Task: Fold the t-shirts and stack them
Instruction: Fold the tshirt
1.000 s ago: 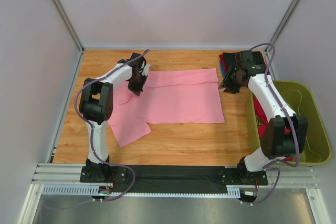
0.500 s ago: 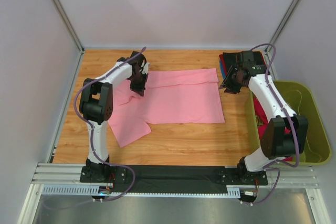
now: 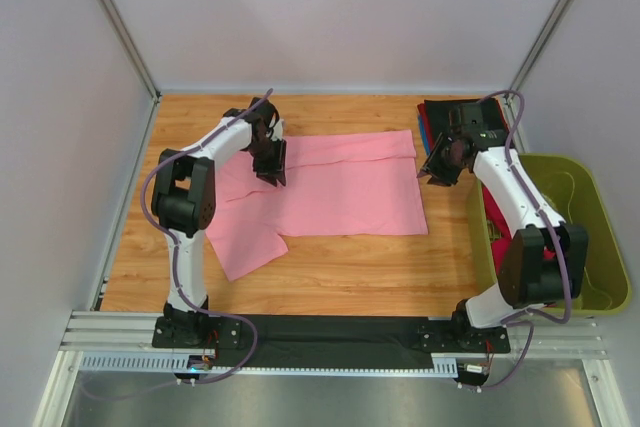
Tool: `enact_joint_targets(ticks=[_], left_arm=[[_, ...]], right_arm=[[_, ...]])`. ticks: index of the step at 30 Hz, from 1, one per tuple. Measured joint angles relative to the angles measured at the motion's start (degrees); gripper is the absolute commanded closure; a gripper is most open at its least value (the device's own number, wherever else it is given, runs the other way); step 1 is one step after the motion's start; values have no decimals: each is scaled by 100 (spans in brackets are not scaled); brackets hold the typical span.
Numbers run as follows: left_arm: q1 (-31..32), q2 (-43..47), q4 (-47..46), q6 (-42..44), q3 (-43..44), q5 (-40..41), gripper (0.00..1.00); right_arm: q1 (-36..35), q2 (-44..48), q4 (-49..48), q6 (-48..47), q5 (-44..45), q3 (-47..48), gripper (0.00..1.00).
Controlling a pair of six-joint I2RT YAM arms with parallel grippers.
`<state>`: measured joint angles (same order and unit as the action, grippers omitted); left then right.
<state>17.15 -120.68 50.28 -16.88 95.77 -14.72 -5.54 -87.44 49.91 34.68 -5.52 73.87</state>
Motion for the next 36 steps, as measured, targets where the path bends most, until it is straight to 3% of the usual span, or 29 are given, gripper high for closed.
enact_joint_targets(ticks=[4, 9, 13, 16, 27, 32, 36], left_arm=[[-4, 234, 44, -256, -175, 7, 60], [-219, 1565, 131, -946, -1250, 4, 58], [-1021, 3224, -295, -1792, -3086, -254, 55], [-1661, 3928, -219, -2299, -4113, -125, 51], [-1755, 4527, 645, -3585, -5045, 691, 47], [-1832, 5327, 734, -4369, -5823, 772, 47], [-1832, 5093, 728, -4671, -6035, 756, 47]], right_arm=[[0, 107, 20, 63, 2, -111, 65], [0, 363, 190, 439, 190, -695, 65], [-28, 461, 90, 715, 575, -1329, 65], [-63, 487, -136, 833, 765, -1462, 66], [-142, 297, -767, 1178, 1244, -1565, 65], [-142, 13, -358, 1294, 1349, -1134, 64], [-107, -144, 20, 1401, 1355, -796, 64]])
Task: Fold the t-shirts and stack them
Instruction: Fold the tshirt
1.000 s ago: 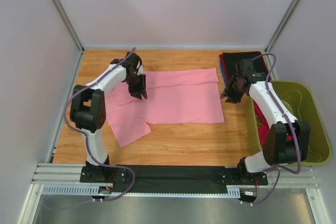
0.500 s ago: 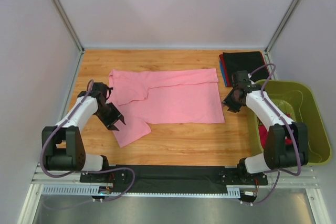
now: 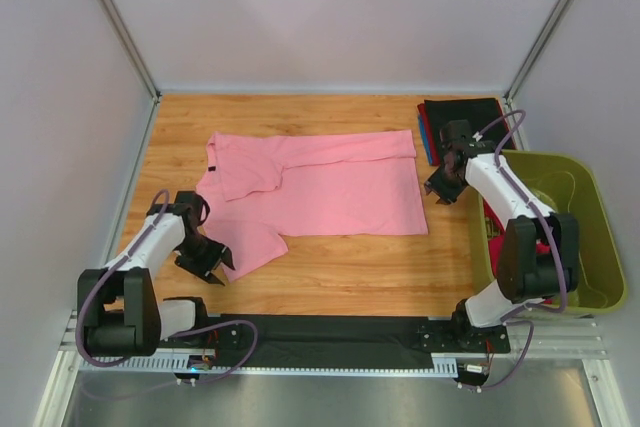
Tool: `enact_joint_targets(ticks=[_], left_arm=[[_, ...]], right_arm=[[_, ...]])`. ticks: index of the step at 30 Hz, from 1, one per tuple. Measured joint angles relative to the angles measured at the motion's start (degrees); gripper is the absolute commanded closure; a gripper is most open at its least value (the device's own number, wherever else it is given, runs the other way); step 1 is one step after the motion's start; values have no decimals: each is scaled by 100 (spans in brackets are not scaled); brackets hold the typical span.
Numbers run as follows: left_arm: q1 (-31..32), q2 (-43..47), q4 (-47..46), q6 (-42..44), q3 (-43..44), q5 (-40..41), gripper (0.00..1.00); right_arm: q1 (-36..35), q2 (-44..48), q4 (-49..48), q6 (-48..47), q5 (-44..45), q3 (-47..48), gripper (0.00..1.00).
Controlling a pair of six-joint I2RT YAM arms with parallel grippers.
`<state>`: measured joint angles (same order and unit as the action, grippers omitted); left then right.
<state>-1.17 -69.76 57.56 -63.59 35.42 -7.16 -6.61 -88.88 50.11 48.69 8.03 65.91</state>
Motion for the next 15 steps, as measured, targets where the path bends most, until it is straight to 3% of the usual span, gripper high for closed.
enact_joint_targets(ticks=[6, 15], left_arm=[[0, 245, 131, -337, -243, 129, 48], [0, 258, -376, -621, -697, -57, 53]], right_arm=[[-92, -166, 175, 118, 9, 293, 64], [-249, -203, 319, 238, 26, 382, 64]])
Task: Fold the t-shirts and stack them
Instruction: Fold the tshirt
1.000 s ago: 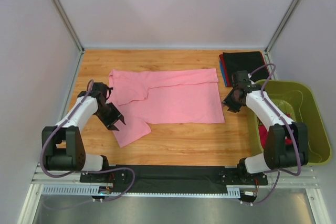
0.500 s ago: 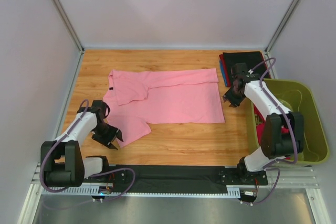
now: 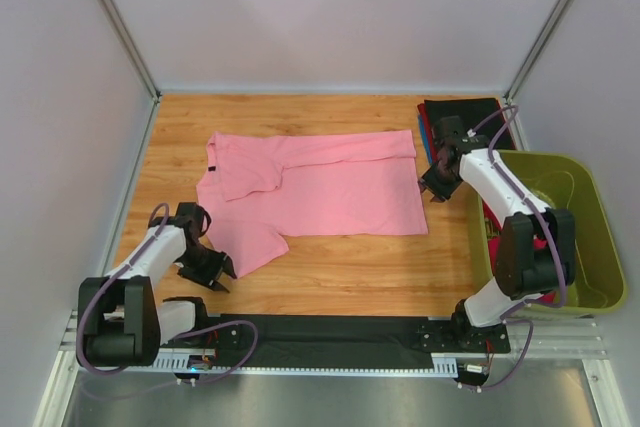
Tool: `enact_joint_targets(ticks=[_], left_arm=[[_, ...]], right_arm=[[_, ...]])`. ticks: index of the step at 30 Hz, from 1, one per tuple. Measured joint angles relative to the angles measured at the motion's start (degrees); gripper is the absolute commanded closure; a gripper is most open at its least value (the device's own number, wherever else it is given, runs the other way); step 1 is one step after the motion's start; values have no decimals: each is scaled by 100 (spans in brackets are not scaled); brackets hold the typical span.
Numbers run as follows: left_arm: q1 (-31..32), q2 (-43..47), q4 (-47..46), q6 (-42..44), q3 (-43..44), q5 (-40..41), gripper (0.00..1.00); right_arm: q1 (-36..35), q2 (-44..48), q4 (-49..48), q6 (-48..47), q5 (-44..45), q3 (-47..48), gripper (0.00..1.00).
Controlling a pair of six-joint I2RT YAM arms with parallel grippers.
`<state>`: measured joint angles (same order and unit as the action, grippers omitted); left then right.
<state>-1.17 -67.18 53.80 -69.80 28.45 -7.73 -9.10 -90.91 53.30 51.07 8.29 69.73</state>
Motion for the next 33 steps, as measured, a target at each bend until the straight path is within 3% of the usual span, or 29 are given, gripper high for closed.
enact_joint_targets(ticks=[9, 21, 29, 33], left_arm=[[0, 155, -26, -39, 151, 304, 54], [2, 173, -83, -57, 199, 199, 55], [7, 184, -219, -55, 199, 210, 63], [7, 177, -448, -66, 157, 234, 74]], right_arm=[[-566, -4, 2, 55, 26, 105, 65], [-664, -190, -44, 275, 13, -4, 65], [-675, -190, -72, 315, 0, -146, 65], [-728, -190, -90, 313, 22, -195, 64]])
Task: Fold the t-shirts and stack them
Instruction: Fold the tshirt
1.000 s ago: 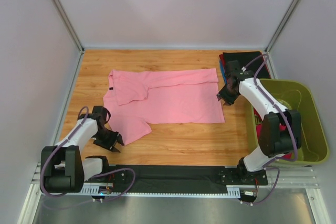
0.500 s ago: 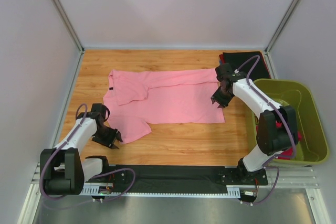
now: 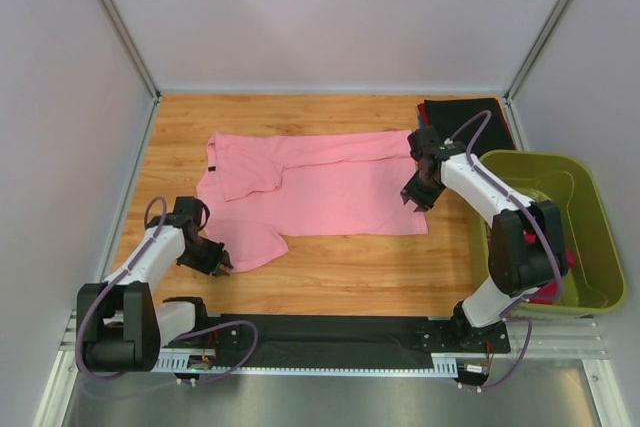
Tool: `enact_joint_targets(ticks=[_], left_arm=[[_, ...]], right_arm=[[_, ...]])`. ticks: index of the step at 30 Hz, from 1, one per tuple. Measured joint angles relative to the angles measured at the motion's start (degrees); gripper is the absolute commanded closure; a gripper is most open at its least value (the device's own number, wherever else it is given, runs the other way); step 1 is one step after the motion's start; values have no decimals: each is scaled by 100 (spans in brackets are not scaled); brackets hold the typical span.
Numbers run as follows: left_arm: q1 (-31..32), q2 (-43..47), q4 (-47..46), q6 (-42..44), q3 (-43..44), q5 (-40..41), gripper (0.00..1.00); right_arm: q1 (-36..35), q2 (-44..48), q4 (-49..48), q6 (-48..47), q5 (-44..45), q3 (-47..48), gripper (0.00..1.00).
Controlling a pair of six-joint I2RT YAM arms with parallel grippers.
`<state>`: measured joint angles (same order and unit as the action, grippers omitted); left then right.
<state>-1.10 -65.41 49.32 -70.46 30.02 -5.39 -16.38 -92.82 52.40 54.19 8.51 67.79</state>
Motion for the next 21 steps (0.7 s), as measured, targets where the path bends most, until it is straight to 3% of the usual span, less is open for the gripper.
enact_joint_targets(ticks=[3, 6, 12, 21], left_arm=[[0, -39, -184, -13, -109, -17, 80], [0, -42, -219, -28, -131, -72, 100], [7, -11, -79, 15, -37, 55, 100], [59, 33, 468, 249, 1231, 570, 100]], right_arm=[[-35, 0, -24, 2, 4, -92, 62], [-48, 0, -48, 9, 42, -199, 60], [-48, 0, 48, 177, 142, -339, 58], [-48, 0, 496, 962, 476, -389, 58]])
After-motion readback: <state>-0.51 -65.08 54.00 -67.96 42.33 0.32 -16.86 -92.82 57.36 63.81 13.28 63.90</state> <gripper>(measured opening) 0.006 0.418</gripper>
